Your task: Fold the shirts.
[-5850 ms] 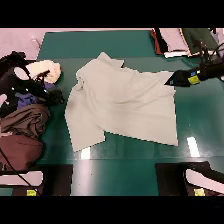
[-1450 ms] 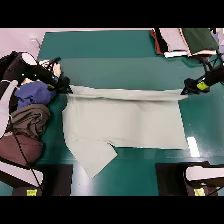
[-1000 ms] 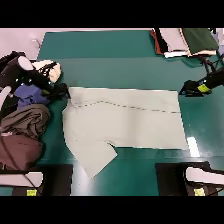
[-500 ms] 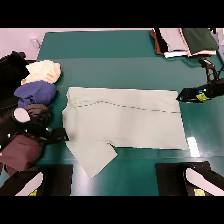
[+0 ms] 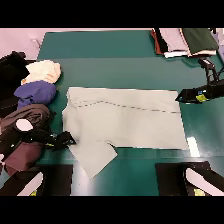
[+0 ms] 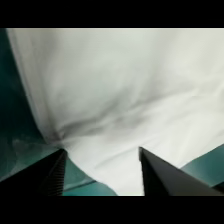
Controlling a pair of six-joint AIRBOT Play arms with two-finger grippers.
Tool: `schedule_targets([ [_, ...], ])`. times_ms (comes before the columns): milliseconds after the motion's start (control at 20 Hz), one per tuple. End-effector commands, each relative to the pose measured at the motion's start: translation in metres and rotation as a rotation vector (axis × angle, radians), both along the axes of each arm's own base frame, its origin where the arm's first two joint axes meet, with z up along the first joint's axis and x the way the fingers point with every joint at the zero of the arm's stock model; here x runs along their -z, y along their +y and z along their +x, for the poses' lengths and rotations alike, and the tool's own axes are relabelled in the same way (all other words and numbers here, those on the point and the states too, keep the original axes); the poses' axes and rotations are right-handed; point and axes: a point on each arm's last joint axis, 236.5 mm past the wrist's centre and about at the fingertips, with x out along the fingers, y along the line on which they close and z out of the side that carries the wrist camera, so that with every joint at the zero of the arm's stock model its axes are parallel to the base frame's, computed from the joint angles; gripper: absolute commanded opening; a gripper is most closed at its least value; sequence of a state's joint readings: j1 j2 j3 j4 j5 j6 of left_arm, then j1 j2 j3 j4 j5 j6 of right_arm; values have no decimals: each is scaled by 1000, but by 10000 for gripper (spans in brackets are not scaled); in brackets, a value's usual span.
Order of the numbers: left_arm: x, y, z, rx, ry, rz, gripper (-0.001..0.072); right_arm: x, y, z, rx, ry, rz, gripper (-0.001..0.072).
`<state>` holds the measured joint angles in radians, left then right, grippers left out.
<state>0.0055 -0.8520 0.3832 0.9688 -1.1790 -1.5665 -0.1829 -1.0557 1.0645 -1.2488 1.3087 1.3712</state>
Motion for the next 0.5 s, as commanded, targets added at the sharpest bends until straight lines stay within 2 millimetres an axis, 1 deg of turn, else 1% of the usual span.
schedule_targets([
  [0,-3,-5,11,-14,-53,-25,279,0,1,-2,-2,9,2,430],
  [50,-2,-4,12,-11,-60,-23,236,1,1,-3,-4,13,3,429],
  [100,-2,-4,12,-11,-60,-23,234,1,1,-5,-6,20,3,429],
  [150,-2,-4,12,-10,-60,-23,184,2,2,-7,-8,27,3,430],
  [200,-3,-5,13,10,-74,-25,24,2,2,-9,-12,38,3,430],
  [250,-4,-6,12,18,-75,-30,23,4,0,-14,-17,56,-6,430],
  [350,-10,-8,9,67,-78,-39,23,11,-11,-29,-7,120,-25,430],
  [450,-18,-7,11,104,-91,-33,22,28,-33,-55,48,204,-43,430],
])
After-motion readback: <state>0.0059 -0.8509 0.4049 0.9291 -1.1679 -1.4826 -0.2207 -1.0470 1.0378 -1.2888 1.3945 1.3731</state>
